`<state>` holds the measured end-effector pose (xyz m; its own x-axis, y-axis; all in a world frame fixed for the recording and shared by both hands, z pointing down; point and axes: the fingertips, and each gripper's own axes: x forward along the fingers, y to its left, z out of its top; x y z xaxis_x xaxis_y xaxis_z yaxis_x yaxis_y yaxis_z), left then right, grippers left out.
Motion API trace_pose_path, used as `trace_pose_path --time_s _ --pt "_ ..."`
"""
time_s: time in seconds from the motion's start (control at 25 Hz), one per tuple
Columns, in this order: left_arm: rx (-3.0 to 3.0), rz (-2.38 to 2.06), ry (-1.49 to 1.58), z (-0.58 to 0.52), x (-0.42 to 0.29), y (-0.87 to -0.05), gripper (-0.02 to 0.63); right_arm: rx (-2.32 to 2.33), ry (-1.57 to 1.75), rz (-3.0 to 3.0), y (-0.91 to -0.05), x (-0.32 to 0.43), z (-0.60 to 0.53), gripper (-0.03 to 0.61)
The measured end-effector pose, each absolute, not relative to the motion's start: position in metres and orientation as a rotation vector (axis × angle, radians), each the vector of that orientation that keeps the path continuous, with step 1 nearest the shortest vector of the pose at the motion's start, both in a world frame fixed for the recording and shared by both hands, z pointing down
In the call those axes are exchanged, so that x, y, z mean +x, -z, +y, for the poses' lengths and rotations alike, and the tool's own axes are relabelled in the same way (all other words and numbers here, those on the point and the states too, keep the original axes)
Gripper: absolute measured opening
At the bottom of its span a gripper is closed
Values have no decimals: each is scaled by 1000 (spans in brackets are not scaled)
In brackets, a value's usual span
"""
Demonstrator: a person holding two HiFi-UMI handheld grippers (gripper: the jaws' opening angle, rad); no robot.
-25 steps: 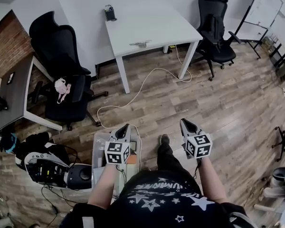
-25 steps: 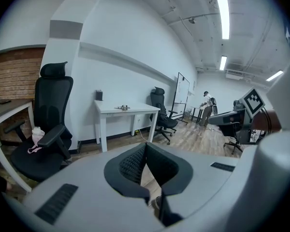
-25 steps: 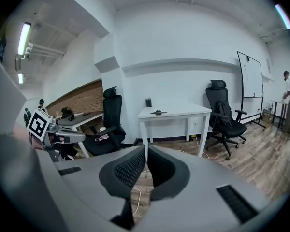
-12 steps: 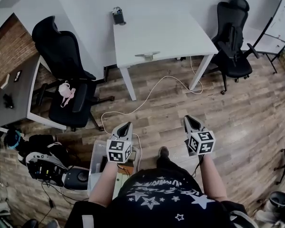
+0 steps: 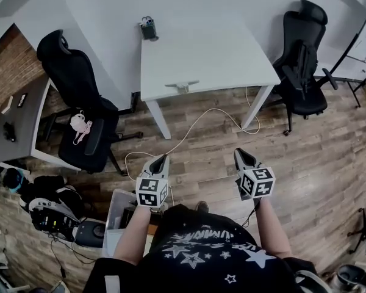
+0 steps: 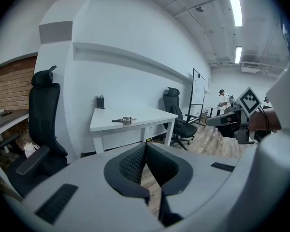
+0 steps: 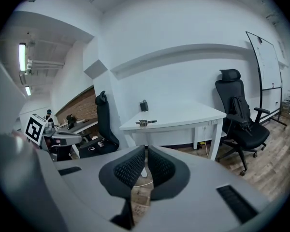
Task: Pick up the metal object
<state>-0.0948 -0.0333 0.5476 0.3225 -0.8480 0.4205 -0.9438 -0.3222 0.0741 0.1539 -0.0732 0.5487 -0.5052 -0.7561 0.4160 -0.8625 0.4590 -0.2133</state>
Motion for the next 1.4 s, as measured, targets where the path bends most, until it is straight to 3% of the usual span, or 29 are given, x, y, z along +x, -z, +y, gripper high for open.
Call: trace_pose_path --time_s 0.52,1.4 --pt "2360 -1609 -484 -121 -88 -536 21 1339 -574 -2469 -550 143 -143 51" --pt "2448 -1470 -534 -368 -104 -551 25 1301 -571 -2436 -548 72 -368 51"
